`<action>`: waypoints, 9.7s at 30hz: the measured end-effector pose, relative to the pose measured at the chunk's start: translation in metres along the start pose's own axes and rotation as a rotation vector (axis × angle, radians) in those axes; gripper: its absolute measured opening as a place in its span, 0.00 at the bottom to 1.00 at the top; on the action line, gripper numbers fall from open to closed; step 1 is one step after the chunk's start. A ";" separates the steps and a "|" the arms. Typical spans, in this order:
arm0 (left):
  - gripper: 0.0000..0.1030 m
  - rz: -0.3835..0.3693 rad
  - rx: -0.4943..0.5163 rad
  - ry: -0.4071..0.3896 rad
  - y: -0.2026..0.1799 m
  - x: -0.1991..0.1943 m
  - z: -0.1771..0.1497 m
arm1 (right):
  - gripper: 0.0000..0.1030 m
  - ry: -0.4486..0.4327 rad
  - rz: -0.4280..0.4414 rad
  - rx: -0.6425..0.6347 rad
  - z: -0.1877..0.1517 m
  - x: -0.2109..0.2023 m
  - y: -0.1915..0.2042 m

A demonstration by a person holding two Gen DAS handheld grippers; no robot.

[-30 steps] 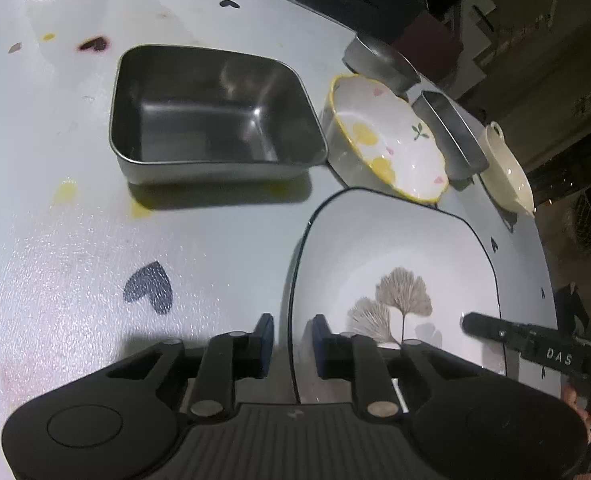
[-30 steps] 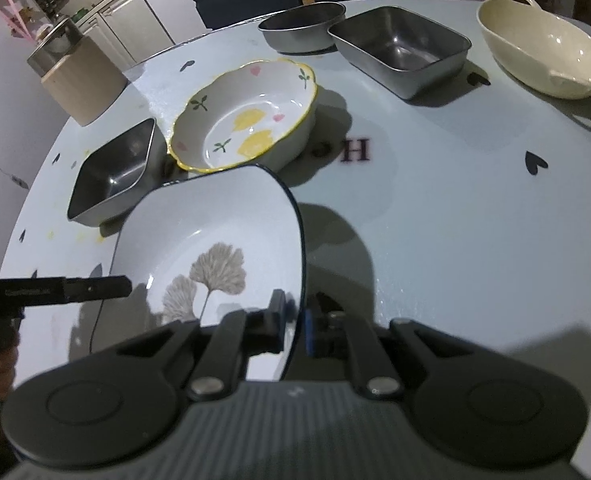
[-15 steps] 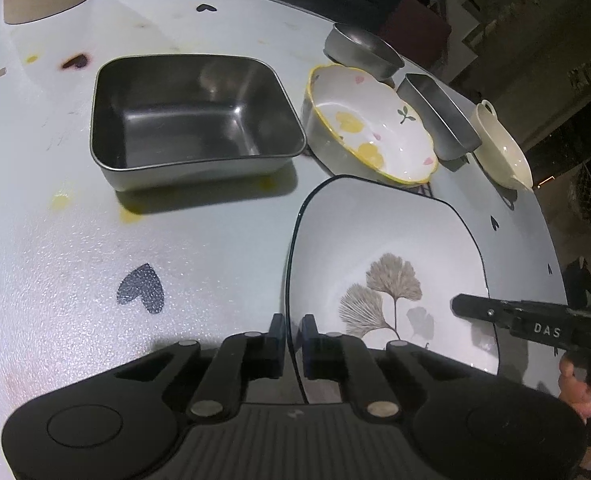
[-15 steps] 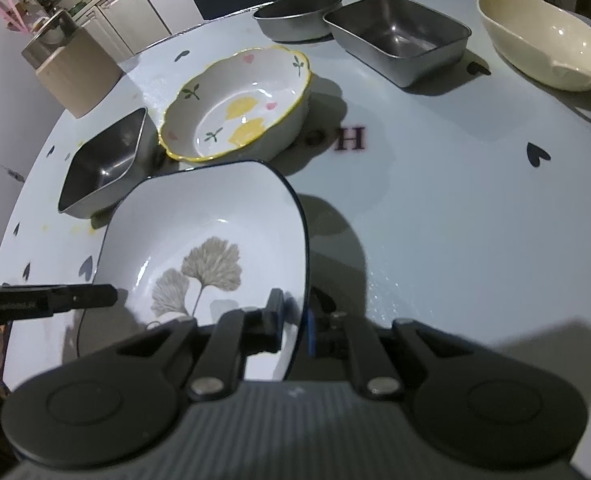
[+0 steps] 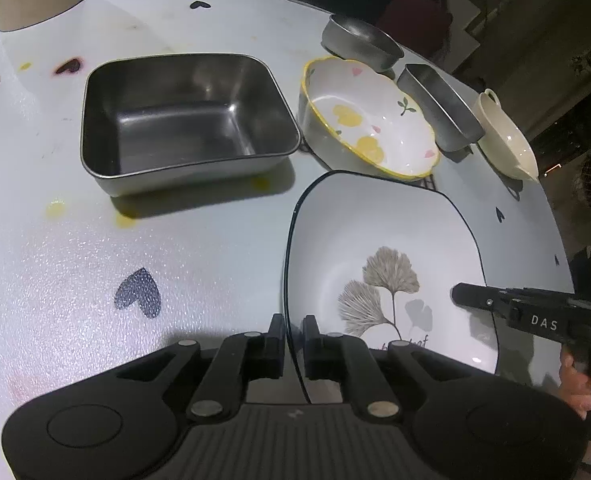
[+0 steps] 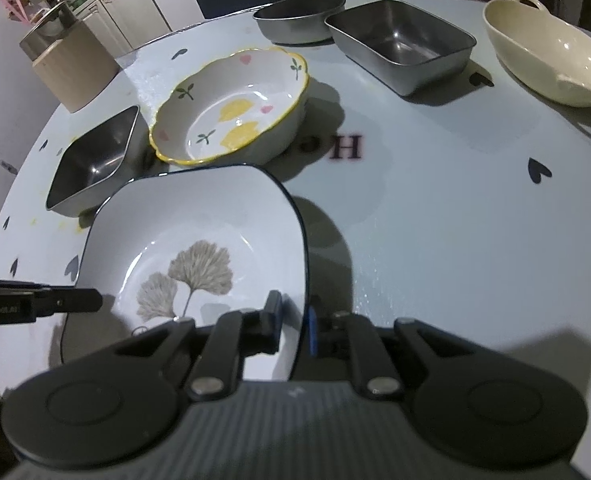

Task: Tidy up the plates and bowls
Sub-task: 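Lower the plate onto the table and open both grippers, then move the right gripper to the rim of the cream two-handled bowl, then close the right gripper on the cream bowl rim, then close the left gripper on the cream bowl handle while the right gripper holds the rim, then hold the cream bowl with both grippers and begin lifting it, then carry the cream bowl with both grippers toward the dark-rimmed plate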

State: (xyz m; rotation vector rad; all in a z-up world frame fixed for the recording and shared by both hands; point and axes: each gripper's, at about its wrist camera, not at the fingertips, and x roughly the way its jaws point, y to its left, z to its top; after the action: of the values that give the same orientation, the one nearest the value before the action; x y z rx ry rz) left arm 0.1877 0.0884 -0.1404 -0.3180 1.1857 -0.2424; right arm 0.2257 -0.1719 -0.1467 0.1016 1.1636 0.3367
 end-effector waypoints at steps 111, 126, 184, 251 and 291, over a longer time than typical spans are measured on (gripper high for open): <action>0.93 -0.151 0.265 -0.382 -0.225 0.081 0.158 | 0.14 -0.515 0.132 1.205 0.055 -0.009 -0.217; 0.82 -0.191 0.294 -0.356 -0.251 0.085 0.148 | 0.11 -0.565 0.081 1.229 0.042 -0.022 -0.240; 0.24 -0.309 0.110 -0.112 -0.272 0.179 0.172 | 0.17 -0.515 0.000 0.892 -0.013 -0.089 -0.309; 0.24 -0.178 0.306 -0.212 -0.293 0.120 0.134 | 0.22 -0.388 -0.164 0.467 0.003 -0.106 -0.257; 0.24 -0.117 0.138 -0.487 -0.103 -0.099 0.012 | 0.22 -0.546 0.046 0.134 -0.008 -0.150 -0.095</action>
State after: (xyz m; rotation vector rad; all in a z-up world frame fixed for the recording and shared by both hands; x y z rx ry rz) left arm 0.1615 0.0285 -0.0122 -0.3039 0.6670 -0.3262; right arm 0.1853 -0.3092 -0.0408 0.3178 0.6422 0.2487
